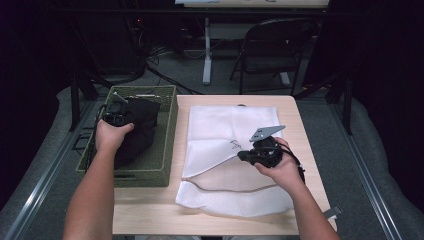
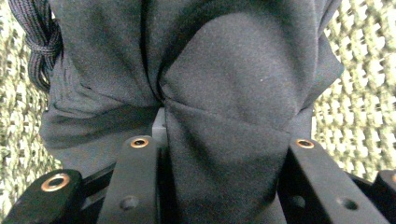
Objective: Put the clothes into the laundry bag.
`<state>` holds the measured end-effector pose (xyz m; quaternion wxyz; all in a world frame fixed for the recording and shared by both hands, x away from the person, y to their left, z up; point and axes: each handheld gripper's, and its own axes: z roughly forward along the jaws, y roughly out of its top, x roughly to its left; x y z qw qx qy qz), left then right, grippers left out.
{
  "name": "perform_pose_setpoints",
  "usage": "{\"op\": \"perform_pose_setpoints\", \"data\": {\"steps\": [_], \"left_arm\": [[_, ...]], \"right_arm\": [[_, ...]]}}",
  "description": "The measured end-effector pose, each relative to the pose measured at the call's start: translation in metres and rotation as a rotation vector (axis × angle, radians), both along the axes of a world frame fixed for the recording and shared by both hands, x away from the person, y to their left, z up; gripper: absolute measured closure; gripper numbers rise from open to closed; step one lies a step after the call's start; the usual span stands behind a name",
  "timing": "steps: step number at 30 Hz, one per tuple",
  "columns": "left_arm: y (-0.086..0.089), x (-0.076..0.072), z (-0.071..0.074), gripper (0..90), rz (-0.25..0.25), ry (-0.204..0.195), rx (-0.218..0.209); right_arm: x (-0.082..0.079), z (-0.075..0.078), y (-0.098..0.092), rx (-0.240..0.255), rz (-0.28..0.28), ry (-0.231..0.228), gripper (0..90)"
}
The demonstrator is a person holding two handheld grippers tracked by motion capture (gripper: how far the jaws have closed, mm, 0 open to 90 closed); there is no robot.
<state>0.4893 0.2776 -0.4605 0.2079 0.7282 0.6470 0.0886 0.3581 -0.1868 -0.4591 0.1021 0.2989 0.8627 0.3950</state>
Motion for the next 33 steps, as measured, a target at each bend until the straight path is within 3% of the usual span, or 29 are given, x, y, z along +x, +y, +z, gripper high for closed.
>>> {"op": "perform_pose_setpoints", "data": {"steps": [4, 14, 28, 33], "left_arm": [[-0.002, 0.0, 0.008, 61.8, -0.011, 0.003, 0.027], [-0.005, 0.0, 0.029, 61.8, -0.041, -0.005, 0.015], [-0.012, -0.007, 0.065, 61.8, -0.13, -0.018, 0.042], [-0.012, -0.009, 0.069, 61.7, -0.144, -0.016, 0.035]], "right_arm": [[0.0, 0.0, 0.0, -0.001, 0.001, -0.004, 87.9], [0.0, 0.0, 0.0, -0.003, 0.002, -0.002, 88.0], [-0.001, 0.0, 0.0, -0.001, 0.003, 0.002, 88.0], [-0.001, 0.0, 0.0, -0.003, 0.004, 0.001, 88.0]]}}
